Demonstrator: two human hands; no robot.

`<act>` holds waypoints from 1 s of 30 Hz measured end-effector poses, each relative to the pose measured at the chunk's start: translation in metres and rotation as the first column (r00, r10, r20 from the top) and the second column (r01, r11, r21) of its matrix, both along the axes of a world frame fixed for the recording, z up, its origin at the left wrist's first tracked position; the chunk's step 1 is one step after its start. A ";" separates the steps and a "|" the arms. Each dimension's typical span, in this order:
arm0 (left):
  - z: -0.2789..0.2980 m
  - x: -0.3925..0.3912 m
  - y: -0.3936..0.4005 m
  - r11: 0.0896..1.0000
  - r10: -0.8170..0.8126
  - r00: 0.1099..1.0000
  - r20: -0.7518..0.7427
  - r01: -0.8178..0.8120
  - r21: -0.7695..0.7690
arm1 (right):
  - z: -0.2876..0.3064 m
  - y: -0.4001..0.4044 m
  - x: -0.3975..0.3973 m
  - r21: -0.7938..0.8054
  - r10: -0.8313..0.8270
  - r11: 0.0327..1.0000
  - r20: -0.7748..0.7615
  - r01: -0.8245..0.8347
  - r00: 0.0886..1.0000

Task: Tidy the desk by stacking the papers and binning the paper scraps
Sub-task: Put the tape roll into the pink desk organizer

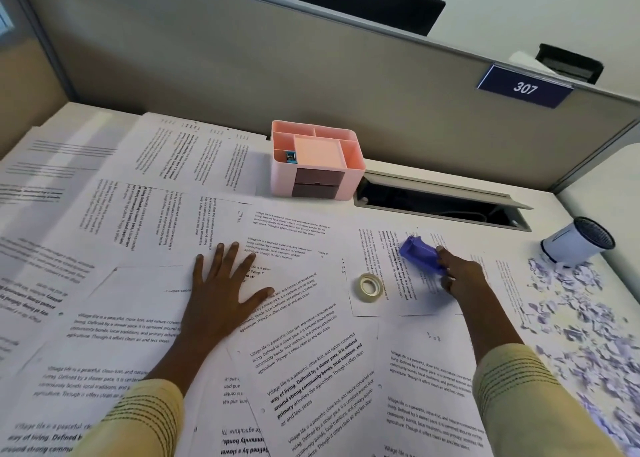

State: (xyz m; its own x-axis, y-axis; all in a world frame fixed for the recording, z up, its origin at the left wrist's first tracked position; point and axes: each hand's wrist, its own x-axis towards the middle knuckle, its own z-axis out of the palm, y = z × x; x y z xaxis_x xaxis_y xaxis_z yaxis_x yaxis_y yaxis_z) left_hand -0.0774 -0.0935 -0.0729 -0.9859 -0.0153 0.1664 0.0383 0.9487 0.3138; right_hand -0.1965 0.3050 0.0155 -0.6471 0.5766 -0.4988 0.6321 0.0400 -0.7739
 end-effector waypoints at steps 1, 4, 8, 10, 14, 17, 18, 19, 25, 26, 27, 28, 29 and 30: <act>0.000 0.000 0.000 1.000 0.001 1.000 0.004 -0.001 -0.002 | 0.002 -0.002 -0.001 -0.010 0.001 1.000 -0.022 -0.001 1.000; -0.001 0.000 0.000 1.000 0.006 1.000 0.013 -0.006 0.002 | 0.012 -0.010 -0.005 -0.067 -0.012 0.998 -0.115 0.005 0.993; 0.000 0.000 0.000 1.000 0.007 1.000 0.009 -0.007 0.002 | 0.024 -0.026 -0.010 0.025 0.065 0.998 -0.172 -0.062 0.983; -0.001 0.000 0.000 1.000 0.004 1.000 0.014 -0.004 0.000 | 0.026 -0.034 -0.011 0.062 0.123 0.992 -0.220 -0.112 0.968; -0.002 0.000 -0.001 1.000 0.005 1.000 0.020 -0.005 -0.014 | 0.030 -0.049 -0.020 0.041 0.205 0.979 -0.289 -0.202 0.935; -0.003 -0.001 -0.001 1.000 0.007 1.000 0.026 -0.007 -0.015 | 0.042 -0.062 -0.031 0.017 0.290 0.954 -0.312 -0.300 0.905; -0.003 -0.002 0.000 1.000 0.008 1.000 0.026 -0.007 -0.013 | 0.047 -0.066 -0.036 0.017 0.309 0.947 -0.328 -0.321 0.893; -0.003 -0.002 0.000 1.000 0.007 1.000 0.023 -0.006 -0.013 | 0.053 -0.070 -0.040 0.017 0.323 0.941 -0.348 -0.338 0.880; -0.003 -0.002 0.001 1.000 0.005 1.000 0.008 -0.005 0.005 | 0.087 -0.092 -0.071 -0.015 0.313 0.934 -0.446 -0.357 0.839; -0.003 -0.002 0.001 1.000 0.005 1.000 0.003 -0.005 0.013 | 0.092 -0.097 -0.077 -0.020 0.316 0.931 -0.455 -0.364 0.832; -0.003 -0.001 0.001 1.000 0.005 1.000 0.000 -0.005 0.017 | 0.097 -0.101 -0.083 -0.022 0.316 0.930 -0.463 -0.368 0.828; -0.004 -0.001 0.001 1.000 0.005 1.000 0.002 -0.005 0.013 | 0.101 -0.105 -0.088 -0.020 0.314 0.931 -0.467 -0.365 0.827; -0.004 -0.001 0.000 1.000 0.006 1.000 0.007 -0.006 0.004 | 0.103 -0.109 -0.095 -0.014 0.316 0.931 -0.469 -0.364 0.825; -0.004 -0.001 0.000 1.000 0.007 1.000 0.011 -0.007 -0.003 | 0.106 -0.113 -0.102 -0.002 0.317 0.933 -0.469 -0.361 0.824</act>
State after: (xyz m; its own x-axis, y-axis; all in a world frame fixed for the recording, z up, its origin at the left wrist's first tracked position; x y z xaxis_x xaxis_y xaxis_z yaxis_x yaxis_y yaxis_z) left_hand -0.0785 -0.0932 -0.0768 -0.9876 -0.0214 0.1557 0.0285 0.9499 0.3112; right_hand -0.2981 0.1921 0.1211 -0.9591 0.2472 -0.1377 0.1680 0.1058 -0.9801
